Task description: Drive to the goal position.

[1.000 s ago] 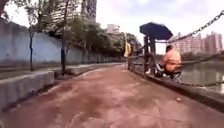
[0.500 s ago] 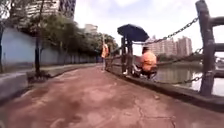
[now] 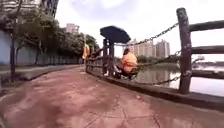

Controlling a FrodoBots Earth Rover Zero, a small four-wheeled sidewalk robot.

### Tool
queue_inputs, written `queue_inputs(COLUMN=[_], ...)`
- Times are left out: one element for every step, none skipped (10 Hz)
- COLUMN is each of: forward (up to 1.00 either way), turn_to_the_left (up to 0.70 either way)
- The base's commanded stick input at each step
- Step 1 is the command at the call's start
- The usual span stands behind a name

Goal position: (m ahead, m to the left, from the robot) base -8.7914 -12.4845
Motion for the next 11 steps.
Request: queue_inputs(forward=[0.0, 0.0, 0.0, 0.0, 0.0, 0.0, 0.0, 0.0, 0.0, 0.0, 0.0], turn_to_the_left=[-1.0, -1.0, -1.0, -1.0, -1.0, -1.0, -1.0, -1.0, -1.0, -1.0, -1.0])
